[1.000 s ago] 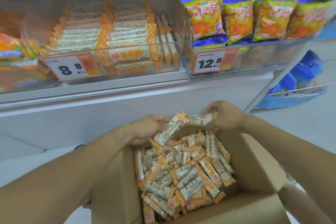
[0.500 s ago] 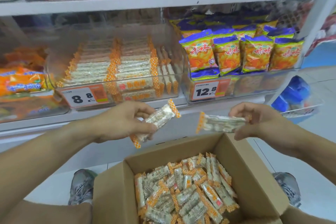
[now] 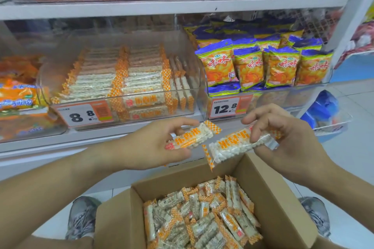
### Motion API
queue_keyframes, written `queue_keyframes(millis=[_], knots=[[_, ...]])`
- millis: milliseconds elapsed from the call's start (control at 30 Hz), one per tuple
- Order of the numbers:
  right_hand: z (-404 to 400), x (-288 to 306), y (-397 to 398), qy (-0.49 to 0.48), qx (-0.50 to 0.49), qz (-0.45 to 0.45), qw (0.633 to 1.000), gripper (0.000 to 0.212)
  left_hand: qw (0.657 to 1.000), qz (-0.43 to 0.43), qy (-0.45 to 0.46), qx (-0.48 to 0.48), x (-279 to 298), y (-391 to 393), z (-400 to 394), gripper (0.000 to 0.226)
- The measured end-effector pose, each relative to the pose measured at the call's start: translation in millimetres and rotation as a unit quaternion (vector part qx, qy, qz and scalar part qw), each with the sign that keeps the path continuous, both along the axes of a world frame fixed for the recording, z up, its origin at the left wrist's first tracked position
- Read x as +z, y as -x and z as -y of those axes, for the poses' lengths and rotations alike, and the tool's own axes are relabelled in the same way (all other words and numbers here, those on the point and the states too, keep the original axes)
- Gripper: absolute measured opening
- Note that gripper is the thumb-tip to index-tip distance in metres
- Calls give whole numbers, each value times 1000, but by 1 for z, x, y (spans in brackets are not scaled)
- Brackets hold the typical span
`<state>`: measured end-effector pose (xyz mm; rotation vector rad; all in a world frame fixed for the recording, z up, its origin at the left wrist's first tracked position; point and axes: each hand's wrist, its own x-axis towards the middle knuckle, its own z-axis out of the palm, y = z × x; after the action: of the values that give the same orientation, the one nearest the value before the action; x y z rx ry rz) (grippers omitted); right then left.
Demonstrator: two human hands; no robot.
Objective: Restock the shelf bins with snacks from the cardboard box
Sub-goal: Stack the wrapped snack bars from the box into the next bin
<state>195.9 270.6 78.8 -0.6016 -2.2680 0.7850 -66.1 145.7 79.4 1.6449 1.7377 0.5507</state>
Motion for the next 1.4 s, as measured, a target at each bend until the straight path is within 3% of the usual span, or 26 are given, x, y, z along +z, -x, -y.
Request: queue_keyframes(millis=[67,167,367,567,733,833,900,933,967,1033,1067,1267,1333,1400], knots=[[1,0,2,-1,-21,-15,1000,56,995,-92,-41,6,0,3,1,72],[3,-3,2,12,-47,-37,998,52,993,-90,-75,32,1,2,-3,67],[6,-7,7,-14,-37,-41,998,49,997,34,-60,24,3,-8,-6,67],[10,-10,14,-78,36,-19,996,24,991,123,30,-37,8,-13,1,71],[11,-6,19,-92,108,47,989,23,984,176,18,27,8,-22,-1,43],[12,1,22,-53,90,60,993,27,984,170,11,42,6,-20,-3,48],[10,3,24,21,12,62,998,52,981,185,1,61,5,-18,-4,50],[11,6,27,106,-32,59,992,64,980,187,-5,72,6,-18,-4,50],[13,8,30,223,-58,41,972,71,978,191,-11,80,6,-19,-5,48],[15,6,37,447,-46,-16,893,67,972,216,-25,89,4,-20,-5,48],[18,6,40,499,-30,-39,865,59,970,226,-28,85,4,-21,-5,48],[16,16,53,513,-53,-177,838,18,976,182,27,116,13,-22,-7,40],[9,23,52,465,-61,-187,863,16,976,171,45,123,16,-16,-7,30],[1,25,47,356,-24,-124,926,31,978,173,56,106,15,-11,-6,44]])
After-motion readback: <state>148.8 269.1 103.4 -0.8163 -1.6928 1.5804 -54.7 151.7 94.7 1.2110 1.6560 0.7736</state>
